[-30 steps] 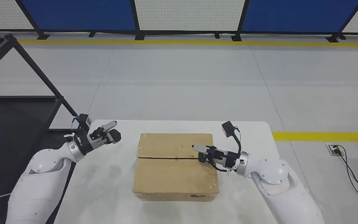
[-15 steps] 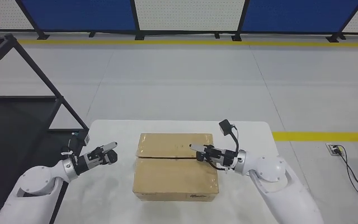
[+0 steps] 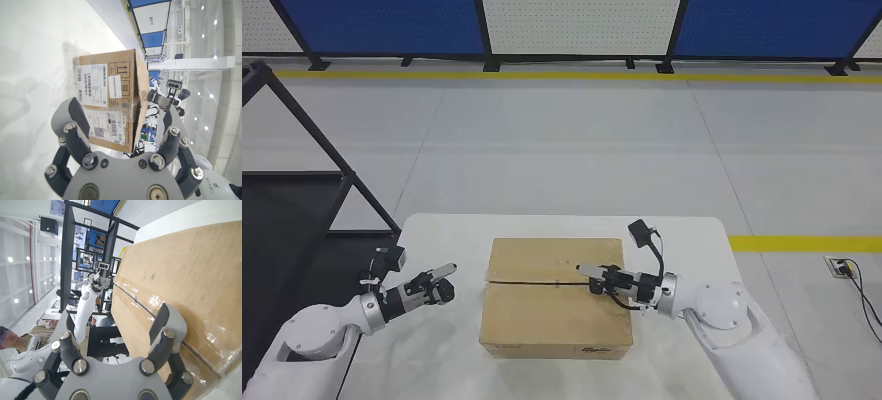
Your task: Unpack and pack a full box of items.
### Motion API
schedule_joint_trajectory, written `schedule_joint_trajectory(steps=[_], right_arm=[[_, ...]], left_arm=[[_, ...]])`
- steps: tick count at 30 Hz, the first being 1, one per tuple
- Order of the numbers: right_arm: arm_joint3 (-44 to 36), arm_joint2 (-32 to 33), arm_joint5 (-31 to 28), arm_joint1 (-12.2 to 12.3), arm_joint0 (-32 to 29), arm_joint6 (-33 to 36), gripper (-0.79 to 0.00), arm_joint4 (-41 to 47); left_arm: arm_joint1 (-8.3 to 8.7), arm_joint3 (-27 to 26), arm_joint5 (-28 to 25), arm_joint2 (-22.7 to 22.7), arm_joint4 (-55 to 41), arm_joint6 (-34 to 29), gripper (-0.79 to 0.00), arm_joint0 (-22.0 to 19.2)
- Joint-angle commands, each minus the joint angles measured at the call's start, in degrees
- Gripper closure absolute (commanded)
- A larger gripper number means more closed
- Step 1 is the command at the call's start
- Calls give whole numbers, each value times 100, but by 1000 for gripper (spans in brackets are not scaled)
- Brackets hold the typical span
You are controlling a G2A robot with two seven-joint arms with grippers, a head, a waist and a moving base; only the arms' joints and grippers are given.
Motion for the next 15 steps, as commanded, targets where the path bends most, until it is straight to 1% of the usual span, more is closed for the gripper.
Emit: schedule_joint_trajectory(steps=[1,5,10,12,15], right_arm=[[49,83,-11,10,2,-23,-785,61],[107,311,-8,59,-19,32,-785,97],[209,523,92,113,-113,149,-785,186],[250,542,90,122,-151,153,-785,194],[309,560,52,128,-188,155,-785,242]], left_arm=[[17,-63,8,-43,26,4,-785,73],[55,-122,74,-162,60,14,-785,174],[79,-74,201,-291,-58,124,-785,220],[74,-39,290,-260,-99,121,-785,203],[66,52,470,-80,94,-18,-785,123]])
